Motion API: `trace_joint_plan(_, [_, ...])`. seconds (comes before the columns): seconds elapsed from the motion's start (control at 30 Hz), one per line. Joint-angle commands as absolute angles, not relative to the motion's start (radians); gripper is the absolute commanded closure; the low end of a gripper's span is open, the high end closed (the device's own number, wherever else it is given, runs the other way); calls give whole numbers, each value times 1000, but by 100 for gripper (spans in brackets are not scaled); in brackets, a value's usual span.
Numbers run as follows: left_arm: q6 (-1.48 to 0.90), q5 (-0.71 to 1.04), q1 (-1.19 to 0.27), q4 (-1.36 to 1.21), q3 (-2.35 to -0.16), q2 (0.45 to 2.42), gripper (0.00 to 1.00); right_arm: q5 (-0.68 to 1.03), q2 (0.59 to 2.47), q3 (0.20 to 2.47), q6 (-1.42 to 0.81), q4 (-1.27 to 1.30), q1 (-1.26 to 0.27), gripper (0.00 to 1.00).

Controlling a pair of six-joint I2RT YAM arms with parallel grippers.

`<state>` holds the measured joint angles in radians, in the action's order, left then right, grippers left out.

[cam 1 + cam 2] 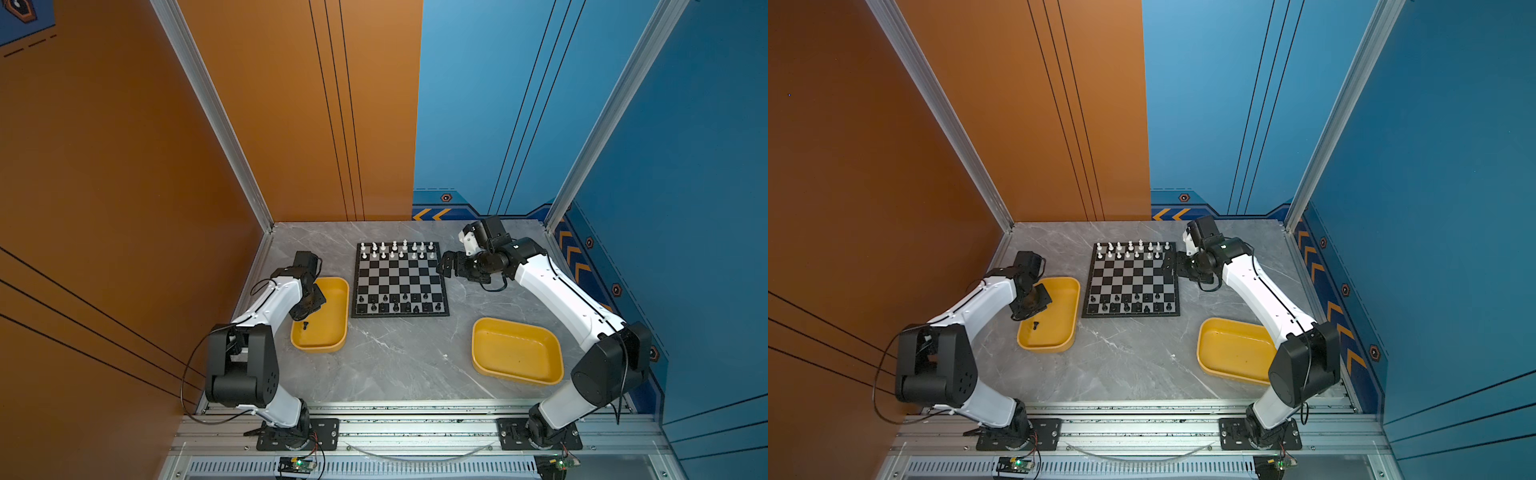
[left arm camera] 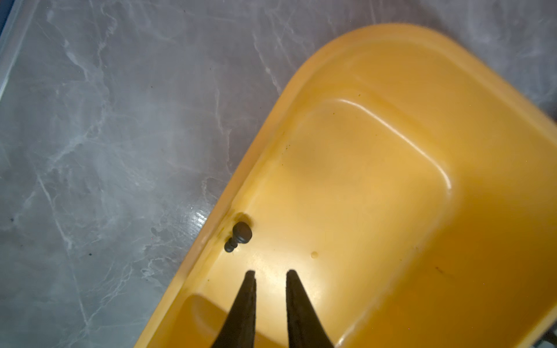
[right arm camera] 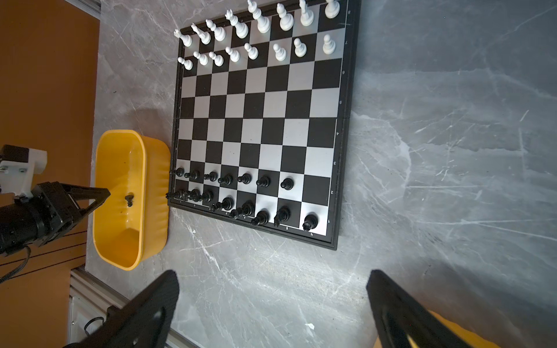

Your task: Set up the chess pieces on the board

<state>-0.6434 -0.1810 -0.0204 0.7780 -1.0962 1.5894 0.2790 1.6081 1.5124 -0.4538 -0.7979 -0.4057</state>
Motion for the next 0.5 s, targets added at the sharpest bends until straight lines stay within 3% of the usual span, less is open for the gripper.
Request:
trace_joint_plan(0.0, [-619,-187,-30,898,-1123,1627,79,274,1620,1536,-469,-779,-402,0])
trace_joint_plan(0.23, [-652,-239,-55,940,-1113,1670,67,300,1618,1524,-459,-771,-375,0])
trace_joint_plan(0.47, [-660,-302,-65,921,-1098,1733,64,334,1630,1521,-449,-747,-359,0])
